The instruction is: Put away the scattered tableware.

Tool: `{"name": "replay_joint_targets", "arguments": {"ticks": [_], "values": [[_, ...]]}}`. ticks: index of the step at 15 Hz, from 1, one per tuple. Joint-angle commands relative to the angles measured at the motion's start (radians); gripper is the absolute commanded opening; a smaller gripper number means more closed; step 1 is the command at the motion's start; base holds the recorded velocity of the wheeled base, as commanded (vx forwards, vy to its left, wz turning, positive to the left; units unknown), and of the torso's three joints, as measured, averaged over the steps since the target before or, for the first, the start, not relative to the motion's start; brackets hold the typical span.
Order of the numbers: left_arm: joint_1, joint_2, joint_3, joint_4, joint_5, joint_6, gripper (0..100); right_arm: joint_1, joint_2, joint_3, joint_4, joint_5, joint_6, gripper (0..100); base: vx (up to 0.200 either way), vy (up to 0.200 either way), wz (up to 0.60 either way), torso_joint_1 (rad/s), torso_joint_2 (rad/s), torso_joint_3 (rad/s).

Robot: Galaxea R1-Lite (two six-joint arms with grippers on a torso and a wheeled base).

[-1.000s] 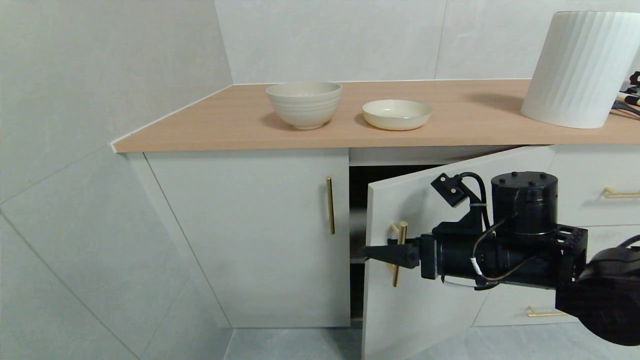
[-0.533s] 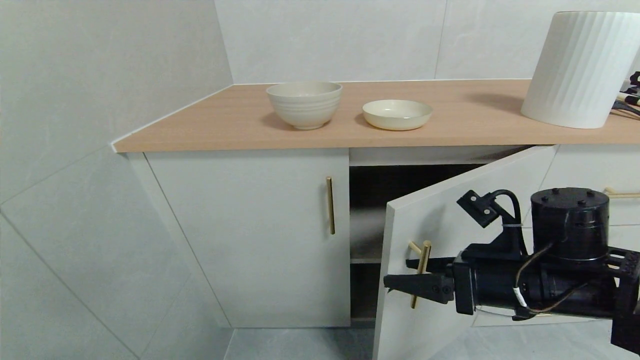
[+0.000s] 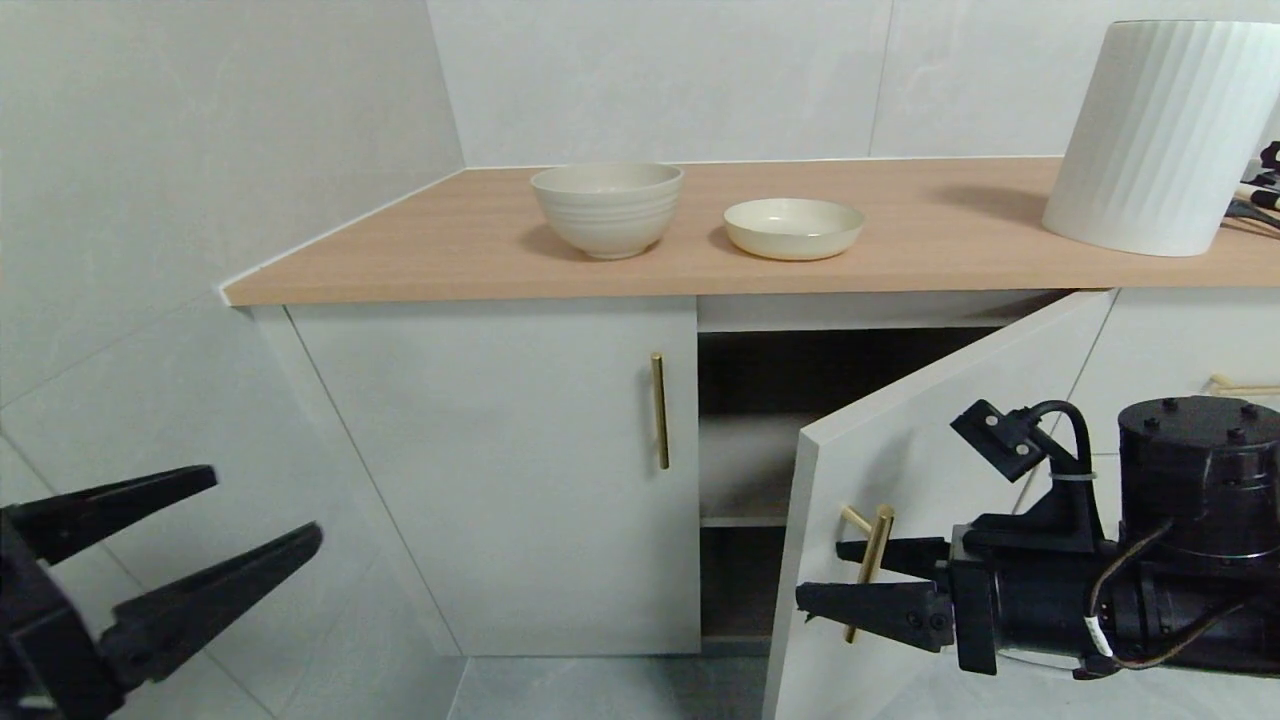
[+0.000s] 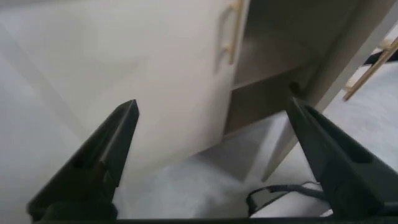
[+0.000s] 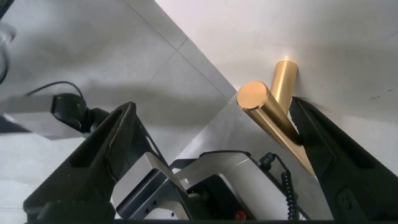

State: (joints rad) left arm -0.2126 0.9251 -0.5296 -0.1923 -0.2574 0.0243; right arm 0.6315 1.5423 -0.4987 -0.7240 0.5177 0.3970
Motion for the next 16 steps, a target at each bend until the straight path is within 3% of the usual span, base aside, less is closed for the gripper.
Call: {"name": "replay_joint_targets", "arguments": {"ticks": [1, 2, 6, 7, 9, 12, 16], "values": [[-0.102, 0.225, -0.043, -0.073, 0.023, -0.003, 0, 0.001, -0.024, 0.008, -0.005, 0.004, 0.000, 100, 0.000, 0.000, 0.00, 0.000, 0.00, 0.000], [-0.125, 0.265, -0.061, -0.078, 0.023, -0.012, 0, 0.001, -0.031, 0.008, -0.005, 0.004, 0.000, 100, 0.000, 0.000, 0.00, 0.000, 0.00, 0.000], [-0.245, 0.370, -0.119, -0.093, 0.017, -0.121, 0, 0.001, -0.031, 0.016, -0.005, 0.004, 0.000, 100, 0.000, 0.000, 0.00, 0.000, 0.00, 0.000], [-0.295, 0.414, -0.122, -0.142, 0.014, -0.159, 0, 0.001, -0.031, 0.016, -0.005, 0.004, 0.000, 100, 0.000, 0.000, 0.00, 0.000, 0.00, 0.000], [-0.376, 0.505, -0.121, -0.268, -0.005, -0.201, 0, 0.001, -0.031, 0.016, -0.005, 0.004, 0.000, 100, 0.000, 0.000, 0.00, 0.000, 0.00, 0.000], [-0.469, 0.644, -0.124, -0.458, -0.025, -0.325, 0, 0.001, -0.031, 0.016, 0.002, 0.004, 0.000, 100, 0.000, 0.000, 0.00, 0.000, 0.00, 0.000], [-0.479, 0.833, -0.155, -0.544, -0.034, -0.339, 0, 0.001, -0.031, 0.016, 0.003, 0.002, 0.000, 100, 0.000, 0.000, 0.00, 0.000, 0.00, 0.000]]}}
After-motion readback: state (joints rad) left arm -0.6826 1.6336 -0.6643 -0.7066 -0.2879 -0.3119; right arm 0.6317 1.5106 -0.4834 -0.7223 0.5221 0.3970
